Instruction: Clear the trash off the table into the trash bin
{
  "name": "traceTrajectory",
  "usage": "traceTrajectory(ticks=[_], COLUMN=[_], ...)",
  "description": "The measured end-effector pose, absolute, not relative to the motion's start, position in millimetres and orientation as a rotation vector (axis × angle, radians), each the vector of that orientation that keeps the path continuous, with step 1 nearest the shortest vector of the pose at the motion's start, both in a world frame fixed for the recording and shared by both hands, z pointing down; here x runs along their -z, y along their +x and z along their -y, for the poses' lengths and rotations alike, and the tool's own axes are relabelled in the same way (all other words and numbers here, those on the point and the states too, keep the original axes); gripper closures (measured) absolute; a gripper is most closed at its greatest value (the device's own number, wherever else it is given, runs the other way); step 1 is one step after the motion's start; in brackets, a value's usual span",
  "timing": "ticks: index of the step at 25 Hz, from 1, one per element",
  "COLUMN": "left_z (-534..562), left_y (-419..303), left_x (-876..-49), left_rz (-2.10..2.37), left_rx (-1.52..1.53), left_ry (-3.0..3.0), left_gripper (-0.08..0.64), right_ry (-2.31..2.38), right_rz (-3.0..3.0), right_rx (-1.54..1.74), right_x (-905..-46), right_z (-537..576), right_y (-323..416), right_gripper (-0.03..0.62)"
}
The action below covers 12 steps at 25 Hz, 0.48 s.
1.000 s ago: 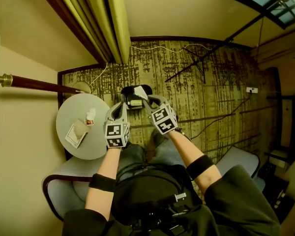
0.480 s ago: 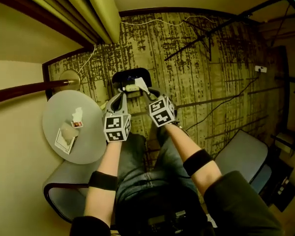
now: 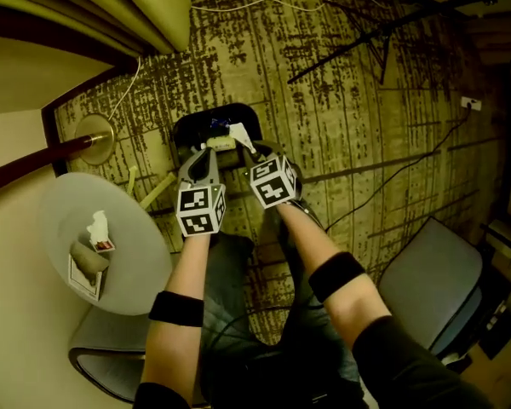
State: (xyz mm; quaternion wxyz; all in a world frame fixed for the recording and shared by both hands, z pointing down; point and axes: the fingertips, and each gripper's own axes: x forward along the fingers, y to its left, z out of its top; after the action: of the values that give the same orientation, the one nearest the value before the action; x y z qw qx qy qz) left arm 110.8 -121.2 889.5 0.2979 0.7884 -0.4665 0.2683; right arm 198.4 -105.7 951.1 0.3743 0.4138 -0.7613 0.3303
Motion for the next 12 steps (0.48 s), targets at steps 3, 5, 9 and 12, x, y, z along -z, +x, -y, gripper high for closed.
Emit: traceTrajectory(ticks=[3,5,9,12], left_z=[124,125,127,125], left_y=[111,109,108,104], left_x=[-931,-954,-988,-1002], left_rz=[1.232,1.23,1.229,1.231], left_rx=[-0.728,-0.734,-0.74,-0.731], left_ry=[2.081,2.067,2.049,2.037], left_gripper=[0.558,0.558,0.558,0.558], right_ry=[1.054,1.046,1.063,1.076], right_rz=[1.936,1.927,1.906,1.902], right_rx=[-0.861,-0.866,-0.903,-0.934], right_x=[-992,-1017,-1053,-1069], right_z=[107,107,109,111], right_y=[198,196,196,191], right_gripper=[0.502,0.502,0.499,0.495])
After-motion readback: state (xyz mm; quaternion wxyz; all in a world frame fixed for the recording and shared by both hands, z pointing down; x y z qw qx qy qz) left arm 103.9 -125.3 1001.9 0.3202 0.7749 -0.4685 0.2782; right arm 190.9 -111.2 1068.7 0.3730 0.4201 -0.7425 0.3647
